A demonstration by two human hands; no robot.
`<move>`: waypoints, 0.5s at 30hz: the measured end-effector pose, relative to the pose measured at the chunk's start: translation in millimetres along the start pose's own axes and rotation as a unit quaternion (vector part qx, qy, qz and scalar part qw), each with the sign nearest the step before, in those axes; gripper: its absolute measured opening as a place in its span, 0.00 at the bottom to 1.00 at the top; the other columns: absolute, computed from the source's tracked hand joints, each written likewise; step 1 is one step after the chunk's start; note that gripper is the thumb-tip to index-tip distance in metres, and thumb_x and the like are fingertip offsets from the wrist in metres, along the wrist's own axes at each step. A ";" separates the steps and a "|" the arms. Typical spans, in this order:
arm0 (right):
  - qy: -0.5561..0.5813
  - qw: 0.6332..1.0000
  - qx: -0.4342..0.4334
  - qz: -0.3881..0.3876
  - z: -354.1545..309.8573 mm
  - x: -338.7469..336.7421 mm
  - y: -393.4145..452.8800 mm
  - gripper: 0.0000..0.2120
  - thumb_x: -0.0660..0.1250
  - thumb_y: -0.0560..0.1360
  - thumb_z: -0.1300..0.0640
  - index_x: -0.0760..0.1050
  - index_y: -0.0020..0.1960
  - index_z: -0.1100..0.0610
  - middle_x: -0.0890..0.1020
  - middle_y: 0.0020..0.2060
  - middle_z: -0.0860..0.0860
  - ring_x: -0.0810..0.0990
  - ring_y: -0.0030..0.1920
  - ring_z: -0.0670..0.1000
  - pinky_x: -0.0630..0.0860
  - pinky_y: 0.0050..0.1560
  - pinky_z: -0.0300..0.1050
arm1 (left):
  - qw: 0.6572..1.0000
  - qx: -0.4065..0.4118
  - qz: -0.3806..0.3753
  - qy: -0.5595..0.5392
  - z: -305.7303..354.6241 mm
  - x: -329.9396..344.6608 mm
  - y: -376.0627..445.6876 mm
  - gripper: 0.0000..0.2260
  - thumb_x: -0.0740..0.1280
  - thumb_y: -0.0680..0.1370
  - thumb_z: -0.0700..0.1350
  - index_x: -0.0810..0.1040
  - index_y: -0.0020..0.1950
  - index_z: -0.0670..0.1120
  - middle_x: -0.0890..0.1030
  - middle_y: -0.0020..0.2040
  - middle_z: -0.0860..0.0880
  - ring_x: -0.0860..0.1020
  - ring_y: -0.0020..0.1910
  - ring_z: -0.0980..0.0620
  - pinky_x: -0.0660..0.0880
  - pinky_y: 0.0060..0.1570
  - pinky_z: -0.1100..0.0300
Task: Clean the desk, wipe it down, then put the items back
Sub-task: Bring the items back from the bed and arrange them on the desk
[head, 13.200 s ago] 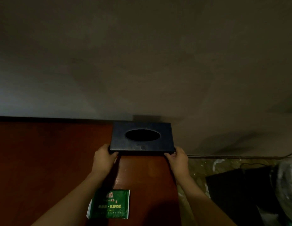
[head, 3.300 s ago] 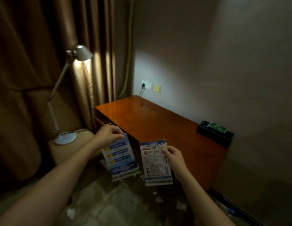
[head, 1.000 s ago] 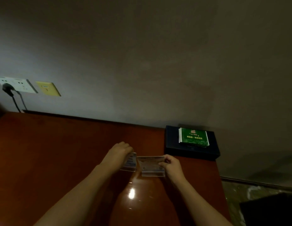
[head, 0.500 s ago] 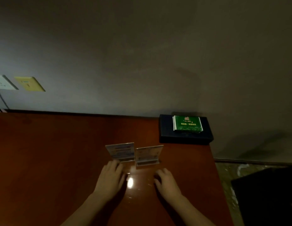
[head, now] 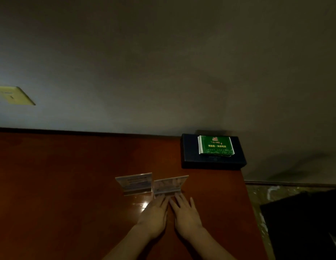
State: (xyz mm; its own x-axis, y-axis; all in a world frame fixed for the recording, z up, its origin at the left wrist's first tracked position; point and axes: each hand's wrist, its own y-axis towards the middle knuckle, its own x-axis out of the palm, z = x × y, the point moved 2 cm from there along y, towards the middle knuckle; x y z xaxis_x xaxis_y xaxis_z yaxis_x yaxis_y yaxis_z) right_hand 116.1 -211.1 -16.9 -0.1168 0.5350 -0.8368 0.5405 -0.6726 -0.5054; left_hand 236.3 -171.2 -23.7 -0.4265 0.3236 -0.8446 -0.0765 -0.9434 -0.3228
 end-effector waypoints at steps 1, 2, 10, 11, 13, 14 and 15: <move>-0.005 1.000 -0.009 -0.002 0.5 -2.5 3.7 0.32 0.56 0.79 0.58 0.44 0.78 0.53 0.43 0.77 0.52 0.40 0.77 0.53 0.34 0.71 0.51 | 1.000 -0.006 -0.005 -0.013 -1.6 0.3 6.0 0.25 0.53 0.81 0.43 0.53 0.77 0.48 0.57 0.77 0.49 0.59 0.73 0.52 0.55 0.70 0.62; -0.006 1.000 -0.015 -0.004 1.2 -4.6 8.7 0.33 0.57 0.79 0.58 0.44 0.78 0.54 0.43 0.77 0.52 0.40 0.77 0.52 0.32 0.71 0.50 | 1.000 -0.014 -0.011 -0.026 -3.1 -0.5 12.0 0.26 0.54 0.80 0.42 0.53 0.77 0.48 0.57 0.77 0.49 0.60 0.73 0.51 0.58 0.69 0.63; 0.041 0.999 -0.003 -0.001 0.4 -35.1 56.4 0.34 0.56 0.77 0.62 0.42 0.78 0.58 0.46 0.77 0.55 0.42 0.77 0.53 0.37 0.74 0.49 | 0.996 -0.063 -0.034 -0.052 -7.8 -22.2 63.4 0.26 0.56 0.80 0.39 0.53 0.77 0.44 0.58 0.75 0.45 0.62 0.72 0.49 0.62 0.70 0.57; 0.037 0.999 -0.002 -0.002 0.5 -37.5 64.0 0.34 0.55 0.77 0.63 0.42 0.78 0.58 0.46 0.77 0.55 0.42 0.77 0.53 0.38 0.74 0.50 | 0.995 -0.082 -0.041 -0.038 -9.7 -23.4 71.2 0.25 0.56 0.80 0.39 0.53 0.76 0.44 0.58 0.75 0.44 0.62 0.72 0.47 0.62 0.70 0.55; 0.036 0.999 -0.004 -0.003 1.4 -40.2 81.5 0.33 0.56 0.78 0.63 0.43 0.78 0.58 0.46 0.77 0.55 0.42 0.77 0.53 0.40 0.74 0.50 | 0.991 -0.120 -0.052 -0.005 -10.8 -28.9 87.1 0.24 0.55 0.80 0.38 0.54 0.76 0.42 0.58 0.75 0.42 0.60 0.73 0.45 0.62 0.71 0.53; 0.040 0.999 -0.007 0.000 1.5 -41.0 90.6 0.33 0.56 0.78 0.62 0.44 0.78 0.57 0.47 0.77 0.54 0.42 0.77 0.53 0.40 0.74 0.50 | 0.988 -0.144 -0.059 0.003 -11.4 -32.7 95.1 0.23 0.54 0.80 0.38 0.56 0.76 0.42 0.59 0.74 0.42 0.61 0.72 0.45 0.63 0.70 0.53; 0.047 0.999 -0.009 0.001 1.3 -42.4 99.1 0.32 0.56 0.79 0.60 0.45 0.78 0.56 0.48 0.77 0.53 0.43 0.77 0.53 0.41 0.74 0.50 | 0.984 -0.163 -0.068 0.009 -11.3 -37.6 102.6 0.22 0.54 0.80 0.38 0.58 0.75 0.42 0.61 0.73 0.42 0.63 0.70 0.45 0.65 0.68 0.53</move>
State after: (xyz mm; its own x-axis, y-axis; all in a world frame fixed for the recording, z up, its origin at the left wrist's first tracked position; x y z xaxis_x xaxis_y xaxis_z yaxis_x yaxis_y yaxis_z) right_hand 173.4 -301.1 -31.8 -0.0371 0.5803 -0.8136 0.5557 -0.6646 -0.4994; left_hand 254.7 -279.3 -29.9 -0.4159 0.4498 -0.7904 0.1623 -0.8184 -0.5512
